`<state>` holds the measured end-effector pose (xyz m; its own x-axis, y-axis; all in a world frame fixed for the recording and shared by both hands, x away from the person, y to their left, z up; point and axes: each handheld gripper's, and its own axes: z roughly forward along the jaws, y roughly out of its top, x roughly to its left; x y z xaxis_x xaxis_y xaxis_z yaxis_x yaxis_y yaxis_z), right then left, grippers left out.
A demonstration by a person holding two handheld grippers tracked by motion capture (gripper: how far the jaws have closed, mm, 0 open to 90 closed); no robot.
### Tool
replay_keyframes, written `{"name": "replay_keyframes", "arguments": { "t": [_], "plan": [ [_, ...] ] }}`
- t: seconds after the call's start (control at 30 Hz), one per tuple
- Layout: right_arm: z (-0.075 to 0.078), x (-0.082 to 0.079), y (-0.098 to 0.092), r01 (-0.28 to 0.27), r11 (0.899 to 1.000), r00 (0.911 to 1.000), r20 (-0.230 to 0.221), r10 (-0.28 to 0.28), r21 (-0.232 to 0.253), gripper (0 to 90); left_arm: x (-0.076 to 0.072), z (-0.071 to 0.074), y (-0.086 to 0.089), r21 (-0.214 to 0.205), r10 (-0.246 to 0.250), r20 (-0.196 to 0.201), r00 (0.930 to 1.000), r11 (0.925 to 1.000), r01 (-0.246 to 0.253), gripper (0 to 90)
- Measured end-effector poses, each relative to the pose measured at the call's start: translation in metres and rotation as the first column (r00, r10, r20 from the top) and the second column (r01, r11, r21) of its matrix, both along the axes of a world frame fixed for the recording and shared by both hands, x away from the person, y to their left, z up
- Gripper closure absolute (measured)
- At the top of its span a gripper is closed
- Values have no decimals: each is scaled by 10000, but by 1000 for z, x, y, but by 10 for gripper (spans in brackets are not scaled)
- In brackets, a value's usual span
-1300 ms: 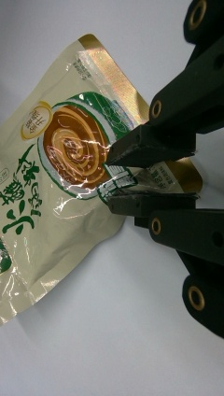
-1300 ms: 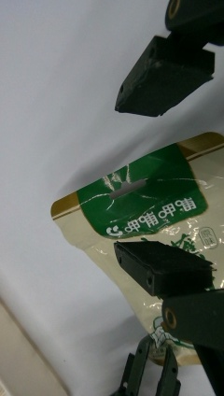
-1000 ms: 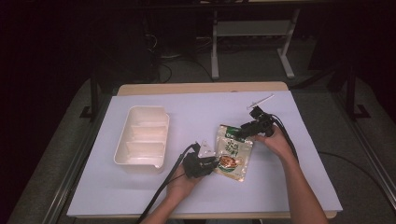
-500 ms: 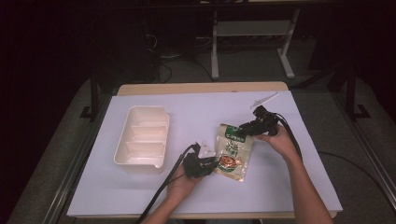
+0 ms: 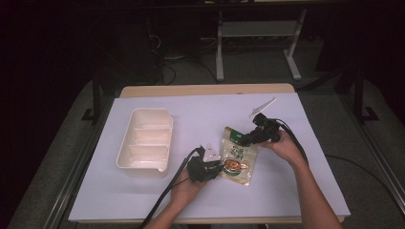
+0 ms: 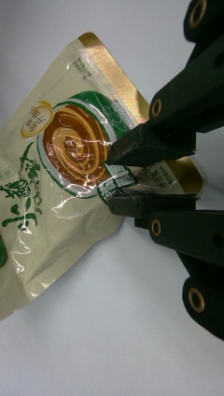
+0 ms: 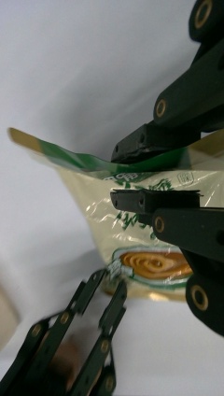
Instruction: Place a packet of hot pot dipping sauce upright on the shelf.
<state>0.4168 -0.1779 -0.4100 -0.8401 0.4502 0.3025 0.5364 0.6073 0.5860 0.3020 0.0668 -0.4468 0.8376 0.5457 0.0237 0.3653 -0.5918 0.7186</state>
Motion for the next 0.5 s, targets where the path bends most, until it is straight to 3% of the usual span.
{"name": "replay_keyframes", "arguments": {
  "t": [0.13,0.27,0.37,0.5],
  "plan": [
    [-2,0,5,226,9988,9997,88,-222,-444,846,-1,0,0,-23,37,66,10000,10000,-37,741],
    [0,-2,6,285,9981,9994,217,-273,-545,876,-3,-2,2,-209,79,183,9998,9998,-75,738],
    [1,-3,7,285,9981,9994,216,-273,-553,882,-3,-3,3,-298,88,203,9998,9995,-81,735],
    [4,-4,5,302,9989,9991,309,-291,-370,886,-1,-2,7,-508,83,-76,9999,9987,-86,724]
  ]
}}
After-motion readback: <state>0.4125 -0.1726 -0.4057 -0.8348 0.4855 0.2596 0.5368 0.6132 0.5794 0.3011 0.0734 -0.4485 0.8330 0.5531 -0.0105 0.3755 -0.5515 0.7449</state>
